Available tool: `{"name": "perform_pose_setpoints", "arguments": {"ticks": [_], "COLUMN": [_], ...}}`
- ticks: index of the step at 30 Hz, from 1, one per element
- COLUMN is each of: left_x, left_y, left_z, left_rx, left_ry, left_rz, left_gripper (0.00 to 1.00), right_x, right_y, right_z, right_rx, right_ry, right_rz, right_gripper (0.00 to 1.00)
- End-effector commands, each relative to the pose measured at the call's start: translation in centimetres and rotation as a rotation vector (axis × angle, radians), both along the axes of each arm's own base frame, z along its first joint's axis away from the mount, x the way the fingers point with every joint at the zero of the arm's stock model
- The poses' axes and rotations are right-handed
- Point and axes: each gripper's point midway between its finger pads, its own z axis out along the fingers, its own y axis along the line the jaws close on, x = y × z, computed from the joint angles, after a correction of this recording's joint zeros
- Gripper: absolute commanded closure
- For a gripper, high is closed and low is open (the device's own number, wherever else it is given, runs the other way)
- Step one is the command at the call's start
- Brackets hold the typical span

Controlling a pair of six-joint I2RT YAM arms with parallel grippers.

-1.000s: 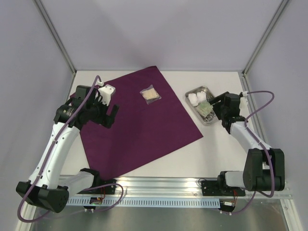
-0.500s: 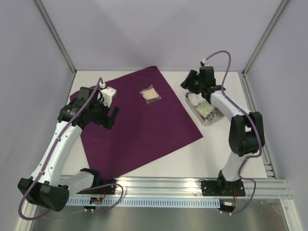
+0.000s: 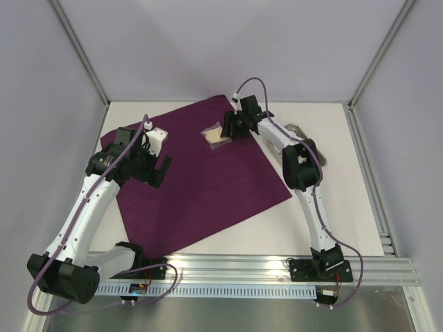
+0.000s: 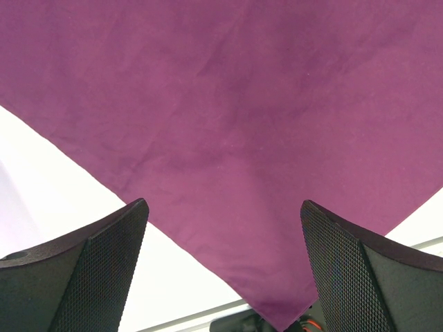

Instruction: Prepare the surgical pack

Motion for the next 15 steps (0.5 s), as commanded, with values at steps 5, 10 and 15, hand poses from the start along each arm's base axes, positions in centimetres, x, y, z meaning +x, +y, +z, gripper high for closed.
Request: {"name": "perform_pose_setpoints", "arguments": {"ticks": [5, 10, 15], "left_x": [0.7, 0.8, 0.7], "left_y": [-0.2, -0.3, -0.2], "left_z": [0.4, 0.6, 0.5], "left_rx": [-0.014, -0.016, -0.012], "left_ry": [-0.026, -0.029, -0.028], "left_rz": [-0.008, -0.009, -0.008], "left_gripper": [0.00, 0.00, 0.00], "right_x": [-0.4, -0.9, -0.4], "right_y": [2.0, 4.2, 5.0], "right_z": [-1.2, -2.8, -2.7], "right_rx": [0.084, 0.113, 0.153], "right_ry": [0.090, 0.109, 0.121], "right_rz": [-0.020, -0.008, -0.032], "right_gripper": [0.37, 0.41, 0.49]}}
